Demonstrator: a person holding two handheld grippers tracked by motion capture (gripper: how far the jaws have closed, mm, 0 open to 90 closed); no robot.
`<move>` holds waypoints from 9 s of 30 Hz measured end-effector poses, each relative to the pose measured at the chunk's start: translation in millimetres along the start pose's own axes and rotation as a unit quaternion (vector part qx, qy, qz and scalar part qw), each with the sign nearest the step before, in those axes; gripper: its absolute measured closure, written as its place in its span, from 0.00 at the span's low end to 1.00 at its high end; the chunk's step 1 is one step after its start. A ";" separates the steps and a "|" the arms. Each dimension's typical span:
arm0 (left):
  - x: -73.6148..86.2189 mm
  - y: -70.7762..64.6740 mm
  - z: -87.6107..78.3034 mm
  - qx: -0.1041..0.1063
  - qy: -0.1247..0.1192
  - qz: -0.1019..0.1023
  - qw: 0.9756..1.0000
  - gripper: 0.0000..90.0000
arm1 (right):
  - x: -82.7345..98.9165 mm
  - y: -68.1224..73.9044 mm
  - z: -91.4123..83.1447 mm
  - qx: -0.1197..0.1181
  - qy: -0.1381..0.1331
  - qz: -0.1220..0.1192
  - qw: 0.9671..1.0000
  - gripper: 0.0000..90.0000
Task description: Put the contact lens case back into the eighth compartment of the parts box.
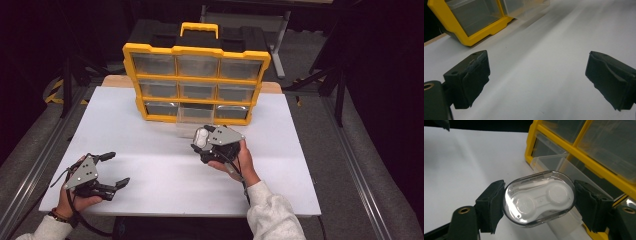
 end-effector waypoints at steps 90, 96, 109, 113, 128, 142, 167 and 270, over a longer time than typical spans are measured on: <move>3.4 -1.1 5.3 0.014 0.009 -0.001 1.000 0.09 | -18.5 -74.8 54.0 0.102 0.019 0.074 0.992 0.31; 3.4 -1.2 5.5 0.013 0.010 -0.001 1.000 0.09 | -20.4 -74.2 52.1 0.101 0.014 0.074 0.992 0.31; 3.2 -1.3 4.8 0.015 0.009 -0.001 1.000 0.10 | -23.1 -74.6 46.8 0.104 0.011 0.069 0.992 0.31; 2.7 -1.8 4.7 0.014 0.008 0.000 1.000 0.10 | -25.0 -74.3 42.9 0.103 0.006 0.068 0.992 0.31; 2.3 -1.6 3.6 0.013 0.005 -0.001 1.000 0.10 | -31.8 -69.1 28.4 0.103 -0.004 0.061 0.993 0.30; 2.6 -2.2 3.8 0.013 0.008 0.001 1.000 0.10 | -31.3 -66.4 18.0 0.102 -0.006 0.058 0.993 0.28; 2.6 -2.5 5.5 0.015 0.009 0.001 1.000 0.09 | -24.5 -60.9 -3.6 0.114 -0.014 0.045 0.992 0.27; 2.4 -5.5 5.5 0.009 0.016 0.013 1.000 0.10 | 65.4 -6.1 -72.5 0.097 0.011 -0.017 0.995 0.19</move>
Point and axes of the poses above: each handheld gripper's, and its own axes: z roughly forward along the jaws, x roughly out of its underside, y roughly to its left, the point moved 8 cm from there along z, roughly forward along the jaws, and after that the axes turned 14 degrees about y, right-handed, at the moved point
